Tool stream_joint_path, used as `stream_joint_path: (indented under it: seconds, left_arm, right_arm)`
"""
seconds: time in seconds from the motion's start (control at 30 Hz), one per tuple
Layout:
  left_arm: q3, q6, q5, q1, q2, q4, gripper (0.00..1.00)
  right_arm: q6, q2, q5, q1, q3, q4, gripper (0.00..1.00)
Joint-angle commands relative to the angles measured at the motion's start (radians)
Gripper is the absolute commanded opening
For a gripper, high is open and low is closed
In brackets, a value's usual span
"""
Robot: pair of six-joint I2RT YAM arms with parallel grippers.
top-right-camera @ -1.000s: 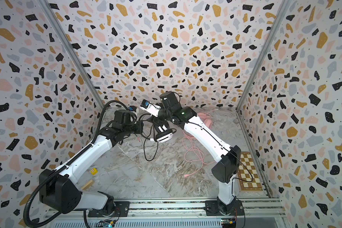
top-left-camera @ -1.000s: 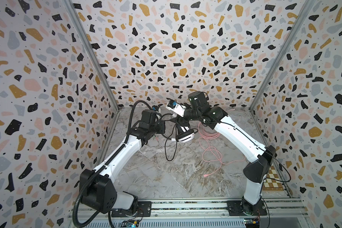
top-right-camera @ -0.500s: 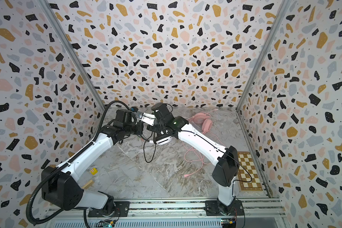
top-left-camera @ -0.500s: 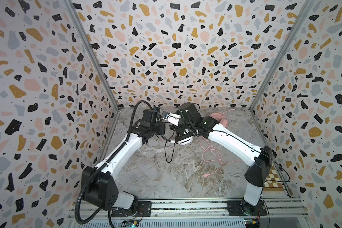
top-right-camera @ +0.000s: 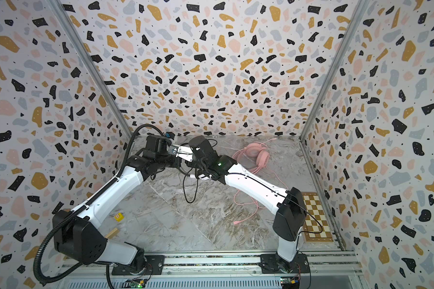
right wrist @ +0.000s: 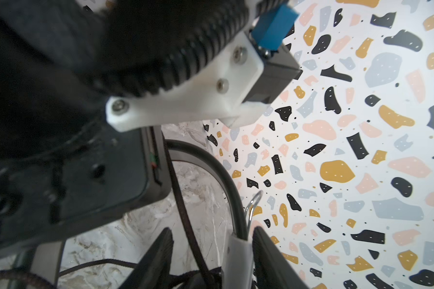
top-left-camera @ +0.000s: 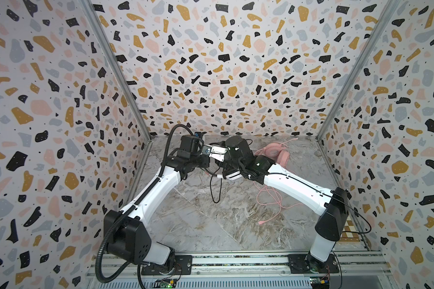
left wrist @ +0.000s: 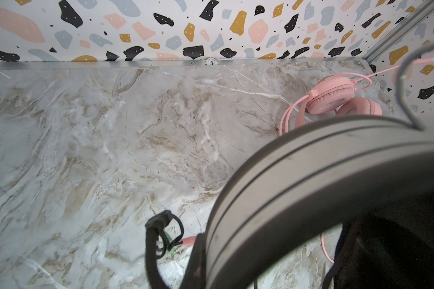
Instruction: Wrap the headphones
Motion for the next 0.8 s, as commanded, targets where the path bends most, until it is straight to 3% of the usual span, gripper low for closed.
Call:
stream_joint_path:
  seconds: [0.0,0.23,0.4,0.53,0.6,0.77]
  left_arm:
    - [0.065,-0.035,0.058,0.002,-0.017,0.072,0.0]
    - [0.141,-0.027,0.079,0.003,0.017,0.012,0.0]
    - [0.176,-0.022,0.076,0.002,0.03,-0.016,0.0]
    - [0.185,-0.029,0.074,0.002,0.044,-0.022,0.0]
    - [0.182,-0.03,0.074,0.002,0.046,-0.023,0.0]
    - [0.177,-0.035,0.067,0.002,0.043,-0.017,0.0]
  right_arm:
    - [-0.063,-0.026,0.069,0.008,-0.005,0.046,0.53]
    - [-0.235,-0.031,0.164,0.035,-0.15,0.304,0.53]
    - [-0.28,-0.047,0.195,0.035,-0.211,0.442,0.43]
    - [-0.242,-0.079,0.167,0.036,-0.21,0.424,0.26]
    - [-0.242,-0.085,0.169,0.036,-0.213,0.443,0.0]
    - [-0.21,-0.082,0.151,0.033,-0.196,0.426,0.0]
